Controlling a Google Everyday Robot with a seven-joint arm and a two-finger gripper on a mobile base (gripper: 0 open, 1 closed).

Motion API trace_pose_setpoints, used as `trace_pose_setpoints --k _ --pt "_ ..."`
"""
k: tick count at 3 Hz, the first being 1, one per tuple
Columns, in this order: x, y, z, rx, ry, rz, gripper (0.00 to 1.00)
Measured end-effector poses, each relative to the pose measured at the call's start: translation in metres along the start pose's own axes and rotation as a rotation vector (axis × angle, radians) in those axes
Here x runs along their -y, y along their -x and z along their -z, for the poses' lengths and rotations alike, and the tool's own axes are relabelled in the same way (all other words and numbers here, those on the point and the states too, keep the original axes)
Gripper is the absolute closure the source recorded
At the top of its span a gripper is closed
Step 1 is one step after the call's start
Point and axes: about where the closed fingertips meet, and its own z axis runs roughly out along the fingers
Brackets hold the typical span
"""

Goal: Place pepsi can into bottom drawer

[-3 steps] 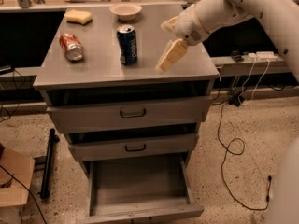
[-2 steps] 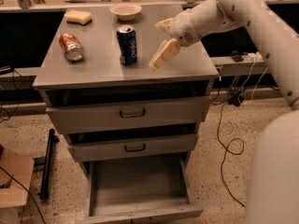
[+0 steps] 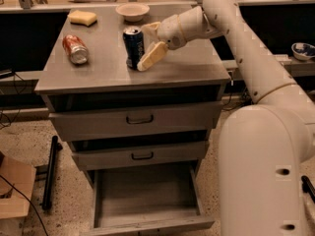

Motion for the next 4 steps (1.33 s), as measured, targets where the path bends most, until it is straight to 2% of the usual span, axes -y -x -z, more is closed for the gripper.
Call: trace_pose_setpoints --k 1,2,3,4 --pt "0.001 0.003 -0.015 0.021 0.034 0.009 0.0" --pt "-0.006 0.014 -0.032 0.024 0.094 0.054 0.17" --pt "-0.017 0.026 -0.033 0.012 0.113 0.093 0.5" --pt "-0.035 0.033 -0.029 -0.006 0.121 0.106 0.73"
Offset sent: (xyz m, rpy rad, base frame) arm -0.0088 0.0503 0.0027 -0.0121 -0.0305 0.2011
